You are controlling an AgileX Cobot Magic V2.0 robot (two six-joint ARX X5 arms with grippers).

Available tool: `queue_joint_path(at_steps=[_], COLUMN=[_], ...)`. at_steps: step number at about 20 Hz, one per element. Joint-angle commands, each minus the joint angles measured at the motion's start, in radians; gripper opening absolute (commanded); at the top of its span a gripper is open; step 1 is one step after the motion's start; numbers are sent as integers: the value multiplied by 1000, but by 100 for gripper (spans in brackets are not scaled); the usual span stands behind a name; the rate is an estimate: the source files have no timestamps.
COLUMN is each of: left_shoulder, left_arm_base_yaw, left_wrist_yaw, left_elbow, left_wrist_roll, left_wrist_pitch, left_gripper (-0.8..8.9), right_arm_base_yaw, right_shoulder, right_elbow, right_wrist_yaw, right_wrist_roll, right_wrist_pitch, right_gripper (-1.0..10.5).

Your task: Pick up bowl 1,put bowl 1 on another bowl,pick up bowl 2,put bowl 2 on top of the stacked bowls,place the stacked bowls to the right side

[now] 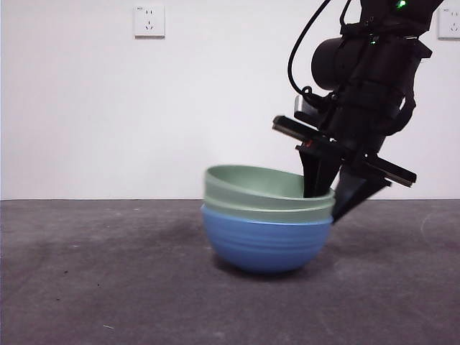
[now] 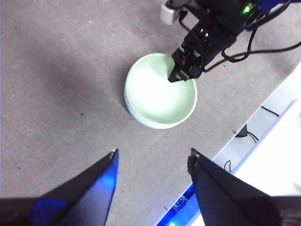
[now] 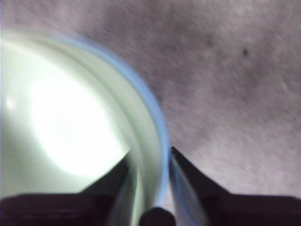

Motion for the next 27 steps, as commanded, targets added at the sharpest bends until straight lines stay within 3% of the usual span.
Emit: queue_joint_path(at_steps=[1,4,7,12,18,27], left_shoulder=[-1,-1,-1,-1,-1,-1], left_arm_base_yaw=[-3,-3,-3,-3,-3,-3], left_wrist_yaw=[0,0,1,1,2,3], left_elbow=[-3,-3,-3,-3,-3,-3], left_wrist_roll=[10,13,23,28,30,27], left_wrist_pitch=[2,2,2,2,-7,-6], left_gripper=[251,251,251,251,251,251], right_arm_base_yaw=[2,2,1,-20,-180,-369], right_shoulder=[10,9,-3,-113,-142,-76], right_elbow=[-7,-7,-7,-7,-7,-7], right_wrist_yaw=[11,9,-46,-33,-28,47], right_wrist_roll=[-13,-12,-12,-1,-5,-25], right_wrist_pitch=[-7,-6,-5,22,45,114], right_gripper=[-12,-12,-12,-13,-13,-13])
